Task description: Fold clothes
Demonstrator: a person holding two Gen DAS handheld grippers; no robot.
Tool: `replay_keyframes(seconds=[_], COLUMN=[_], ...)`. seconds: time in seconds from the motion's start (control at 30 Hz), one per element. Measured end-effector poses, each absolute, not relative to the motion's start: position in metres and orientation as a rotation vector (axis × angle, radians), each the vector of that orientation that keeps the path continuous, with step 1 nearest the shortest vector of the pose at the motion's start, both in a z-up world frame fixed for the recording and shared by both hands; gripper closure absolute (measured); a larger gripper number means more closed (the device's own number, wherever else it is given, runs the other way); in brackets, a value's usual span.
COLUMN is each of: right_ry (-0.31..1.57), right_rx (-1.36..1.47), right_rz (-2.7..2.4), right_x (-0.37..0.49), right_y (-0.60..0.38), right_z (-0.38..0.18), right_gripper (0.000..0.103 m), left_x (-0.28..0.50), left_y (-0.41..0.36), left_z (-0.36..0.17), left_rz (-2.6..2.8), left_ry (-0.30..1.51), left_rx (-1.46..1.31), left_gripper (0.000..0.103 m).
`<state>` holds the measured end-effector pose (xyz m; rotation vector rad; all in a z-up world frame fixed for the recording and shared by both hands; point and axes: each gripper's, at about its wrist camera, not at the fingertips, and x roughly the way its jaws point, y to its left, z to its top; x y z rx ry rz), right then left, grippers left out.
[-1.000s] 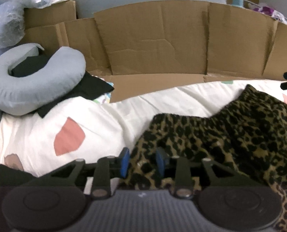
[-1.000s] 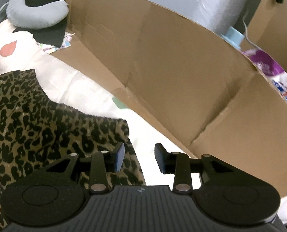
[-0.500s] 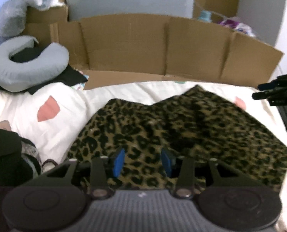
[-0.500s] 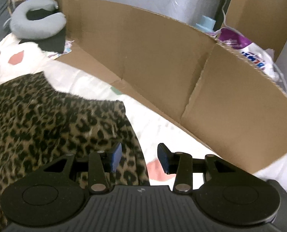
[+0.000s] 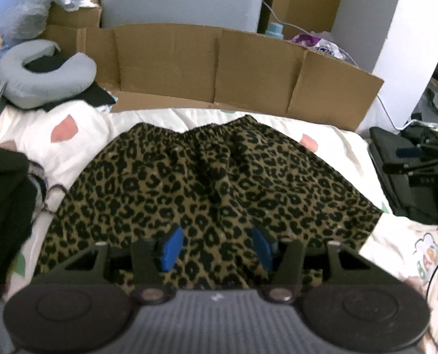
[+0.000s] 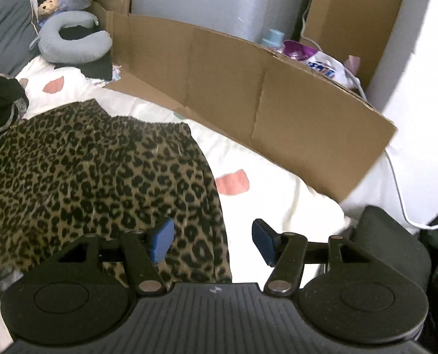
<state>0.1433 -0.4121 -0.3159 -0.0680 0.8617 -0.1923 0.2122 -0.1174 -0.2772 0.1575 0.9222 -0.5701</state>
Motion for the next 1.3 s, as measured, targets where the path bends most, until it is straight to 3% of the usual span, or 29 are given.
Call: replay_keyframes(seconds=[0.17,0.57,1.3], right_ry=[0.851,0.894,0.986], right_rx=[0.000,0.050,0.088], right_rz=[-0.183,-0.247,-0.269], right_x=[0.116,0.067,0.056], right_y=[-0.410,-0.419,-0.433], right_z=[-0.322,-0.346,-0.411], right_gripper=[0.038,0.038,0.038], left_x=[0.194,0.159,0.134], left_y=[-0.118,-0.134,-0.148], left_z=[-0.281,-0.333,-0.387], left_rz=[-0.577,-0.674,-0.654], left_ry=[0.952,1.168,1.241], left_rx=[0.130,0.166,0.168], left_gripper=[0.050,0.070,0.072])
